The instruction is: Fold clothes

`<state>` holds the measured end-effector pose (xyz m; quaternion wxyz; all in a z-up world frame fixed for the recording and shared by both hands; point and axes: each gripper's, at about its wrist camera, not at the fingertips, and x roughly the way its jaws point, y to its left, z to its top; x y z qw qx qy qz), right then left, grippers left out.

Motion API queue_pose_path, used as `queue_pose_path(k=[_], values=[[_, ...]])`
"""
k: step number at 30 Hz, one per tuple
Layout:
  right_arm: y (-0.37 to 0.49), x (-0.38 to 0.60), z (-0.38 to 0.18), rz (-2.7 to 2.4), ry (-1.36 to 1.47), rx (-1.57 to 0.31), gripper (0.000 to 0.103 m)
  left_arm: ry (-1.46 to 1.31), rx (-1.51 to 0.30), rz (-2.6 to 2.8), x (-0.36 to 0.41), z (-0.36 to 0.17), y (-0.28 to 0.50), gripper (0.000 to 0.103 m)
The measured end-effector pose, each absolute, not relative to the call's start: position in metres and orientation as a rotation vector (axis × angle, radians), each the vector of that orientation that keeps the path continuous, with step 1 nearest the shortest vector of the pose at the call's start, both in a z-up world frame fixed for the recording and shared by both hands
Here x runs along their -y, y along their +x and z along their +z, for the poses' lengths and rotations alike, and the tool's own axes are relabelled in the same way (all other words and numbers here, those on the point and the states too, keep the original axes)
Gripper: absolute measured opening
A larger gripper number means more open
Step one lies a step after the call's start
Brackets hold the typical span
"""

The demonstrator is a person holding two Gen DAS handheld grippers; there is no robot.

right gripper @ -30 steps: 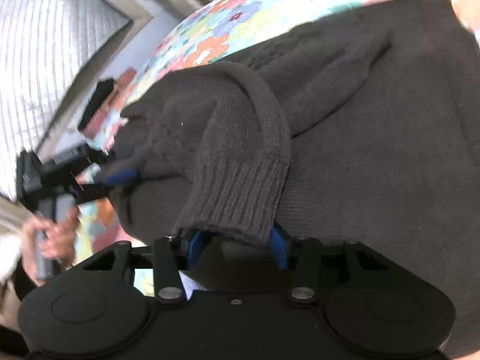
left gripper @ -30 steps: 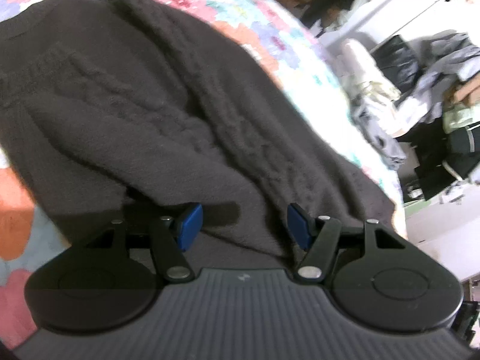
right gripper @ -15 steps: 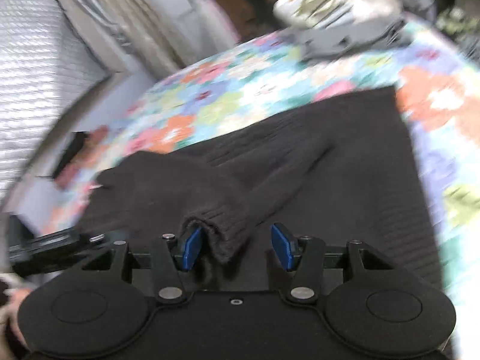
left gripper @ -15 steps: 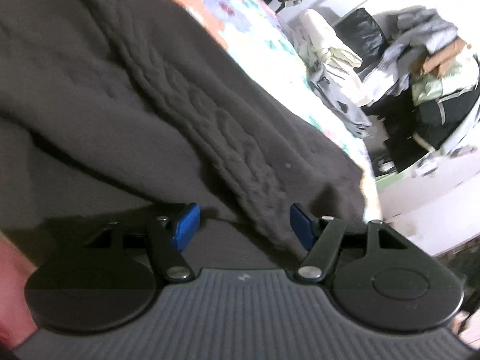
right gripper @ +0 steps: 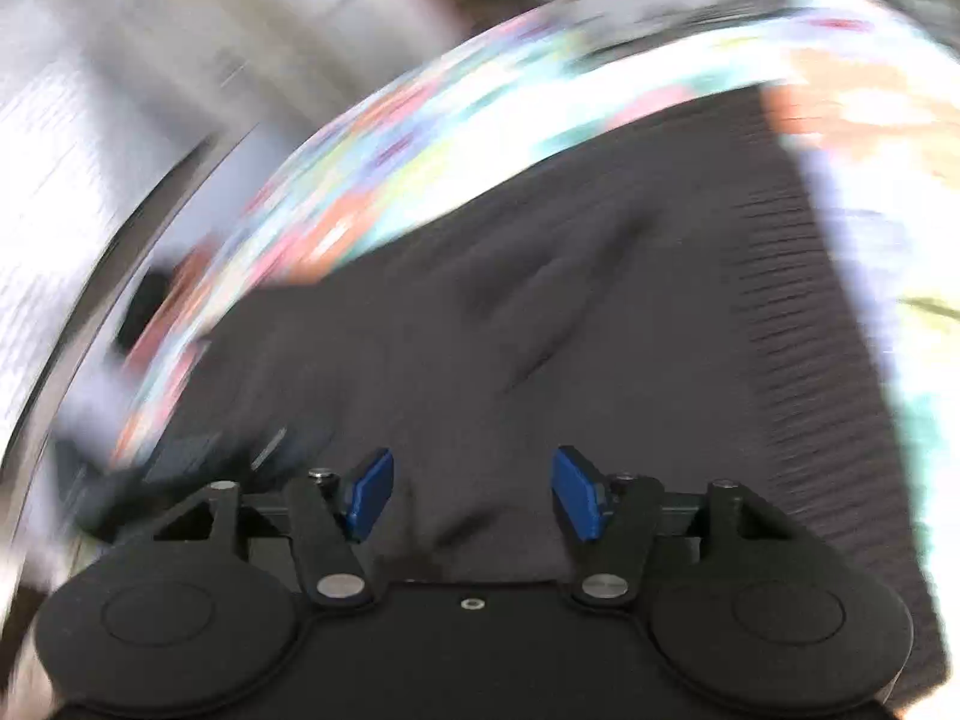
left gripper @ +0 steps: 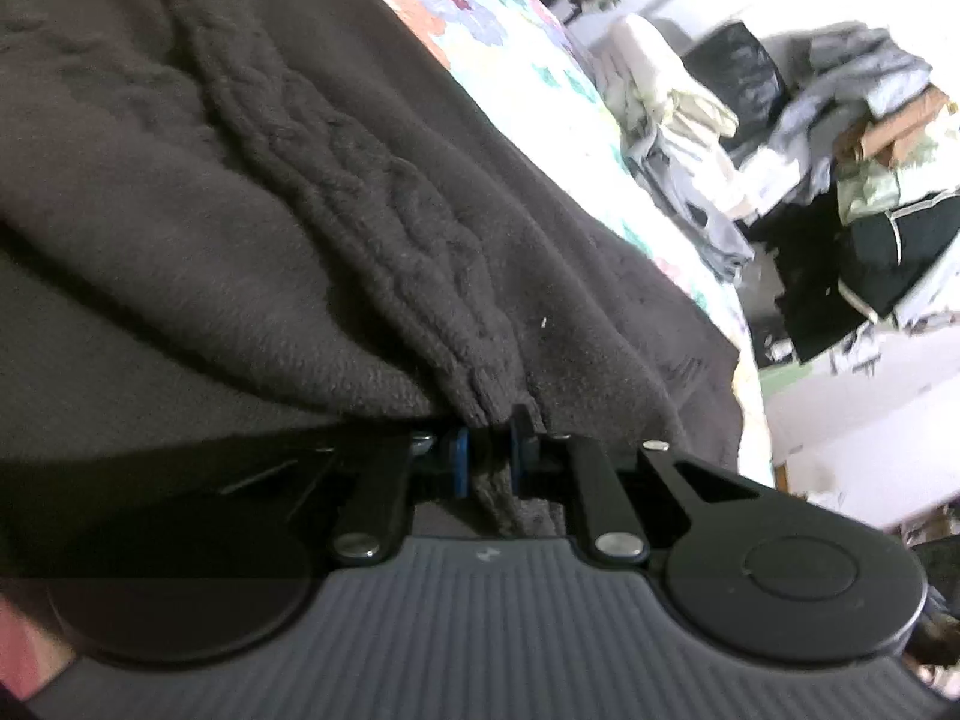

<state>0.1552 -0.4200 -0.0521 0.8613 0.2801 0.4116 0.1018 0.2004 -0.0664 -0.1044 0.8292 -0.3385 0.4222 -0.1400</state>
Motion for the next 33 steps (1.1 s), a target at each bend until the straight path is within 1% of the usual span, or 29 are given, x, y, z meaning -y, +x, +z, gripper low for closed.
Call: queue_pose_path(k=[3, 5, 8, 9, 11, 12, 13, 16, 19, 21, 23, 25, 26, 27, 28, 29, 30, 31, 32, 33], values=[[0.166, 0.422, -0.057, 0.207, 0.651, -0.865, 0.067, -0.666, -0.879, -0.289, 0.066, -0.087, 0.187, 0.011], [0.171, 0.409, -0.058, 0.238, 0.625, -0.872, 0.067, -0.663, -0.891, -0.289, 0.062, -0.083, 0.181, 0.011], [0.179, 0.391, -0.064, 0.276, 0.559, -0.896, 0.066, -0.684, -0.986, -0.265, 0.057, -0.103, 0.184, 0.011], [0.183, 0.384, -0.068, 0.289, 0.525, -0.903, 0.063, -0.683, -1.003, -0.255, 0.055, -0.110, 0.185, 0.010], [0.186, 0.372, -0.072, 0.306, 0.437, -0.902, 0.020, -0.719, -1.009, -0.259, 0.048, -0.117, 0.187, 0.010], [0.183, 0.374, -0.069, 0.304, 0.407, -0.885, 0.019, -0.747, -1.001, -0.265, 0.044, -0.116, 0.186, 0.009], [0.178, 0.376, -0.061, 0.309, 0.388, -0.854, 0.017, -0.764, -0.985, -0.274, 0.042, -0.111, 0.184, 0.008], [0.154, 0.387, -0.025, 0.329, 0.367, -0.742, 0.015, -0.767, -0.929, -0.256, 0.029, -0.091, 0.169, 0.007], [0.147, 0.395, -0.016, 0.227, 0.258, -0.772, 0.012, -0.816, -0.880, -0.180, 0.001, -0.089, 0.149, 0.006], [0.151, 0.399, -0.024, 0.098, 0.162, -0.807, 0.014, -0.721, -0.942, -0.143, -0.003, -0.096, 0.154, 0.006], [0.154, 0.401, -0.032, 0.024, 0.168, -0.817, 0.016, -0.755, -0.985, -0.133, -0.010, -0.105, 0.158, 0.006], [0.153, 0.392, -0.028, 0.033, 0.213, -0.783, 0.023, -0.803, -0.996, -0.139, -0.016, -0.106, 0.158, 0.006], [0.154, 0.384, -0.026, 0.062, 0.195, -0.775, 0.038, -0.760, -1.007, -0.137, -0.016, -0.100, 0.159, 0.006], [0.156, 0.374, -0.025, 0.095, 0.158, -0.777, 0.046, -0.717, -1.018, -0.136, -0.015, -0.094, 0.161, 0.006], [0.157, 0.363, -0.025, 0.128, 0.118, -0.774, 0.050, -0.662, -1.025, -0.127, -0.013, -0.088, 0.162, 0.007], [0.157, 0.351, -0.025, 0.158, 0.076, -0.765, 0.051, -0.585, -1.021, -0.108, -0.011, -0.082, 0.161, 0.007], [0.160, 0.340, -0.027, 0.202, 0.045, -0.765, 0.052, -0.514, -1.004, -0.091, -0.013, -0.074, 0.158, 0.011], [0.167, 0.329, -0.032, 0.249, 0.026, -0.800, 0.058, -0.466, -0.987, -0.072, -0.018, -0.068, 0.154, 0.013], [0.175, 0.321, -0.040, 0.285, 0.006, -0.859, 0.062, -0.449, -0.974, -0.059, -0.028, -0.062, 0.152, 0.016], [0.183, 0.311, -0.050, 0.303, -0.027, -0.924, 0.061, -0.460, -0.968, -0.057, -0.039, -0.057, 0.153, 0.018]])
